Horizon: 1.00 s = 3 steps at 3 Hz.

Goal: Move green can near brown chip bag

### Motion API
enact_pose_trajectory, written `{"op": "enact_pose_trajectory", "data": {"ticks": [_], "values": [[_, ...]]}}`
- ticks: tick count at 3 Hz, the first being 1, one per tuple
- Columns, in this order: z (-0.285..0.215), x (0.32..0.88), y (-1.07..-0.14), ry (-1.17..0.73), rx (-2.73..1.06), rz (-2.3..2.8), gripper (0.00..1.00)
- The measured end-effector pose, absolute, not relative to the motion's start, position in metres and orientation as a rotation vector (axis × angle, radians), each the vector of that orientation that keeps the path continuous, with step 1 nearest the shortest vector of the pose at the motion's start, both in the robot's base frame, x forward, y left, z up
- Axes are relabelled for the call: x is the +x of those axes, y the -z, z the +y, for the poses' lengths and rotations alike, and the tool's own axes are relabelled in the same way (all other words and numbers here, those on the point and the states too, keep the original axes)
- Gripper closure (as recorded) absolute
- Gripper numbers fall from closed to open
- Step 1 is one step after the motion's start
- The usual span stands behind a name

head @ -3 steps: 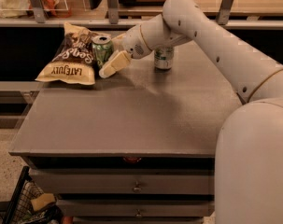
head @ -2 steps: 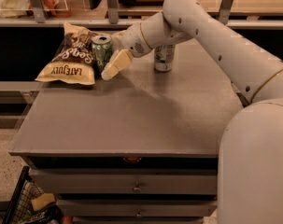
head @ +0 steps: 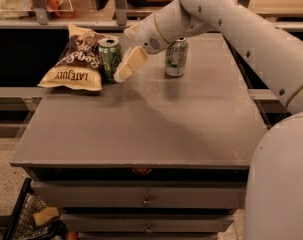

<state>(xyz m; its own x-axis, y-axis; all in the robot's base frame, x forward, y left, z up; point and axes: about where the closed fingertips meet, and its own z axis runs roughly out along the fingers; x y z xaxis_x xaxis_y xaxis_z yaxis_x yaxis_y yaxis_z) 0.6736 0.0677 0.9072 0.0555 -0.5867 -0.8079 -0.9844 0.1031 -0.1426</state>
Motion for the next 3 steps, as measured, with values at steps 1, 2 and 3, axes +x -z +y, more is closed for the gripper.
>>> {"op": "enact_pose_trajectory", "data": {"ticks": [1,2,3], "values": [[0.045,0.665,-0.921,-0.582,-1.591,1.669,0.00],[0.017,0.657,-0.934,-0.511,-1.599,1.714,0.00],[0.015,0.656,-0.935,-0.505,-1.600,1.717,0.00]]}}
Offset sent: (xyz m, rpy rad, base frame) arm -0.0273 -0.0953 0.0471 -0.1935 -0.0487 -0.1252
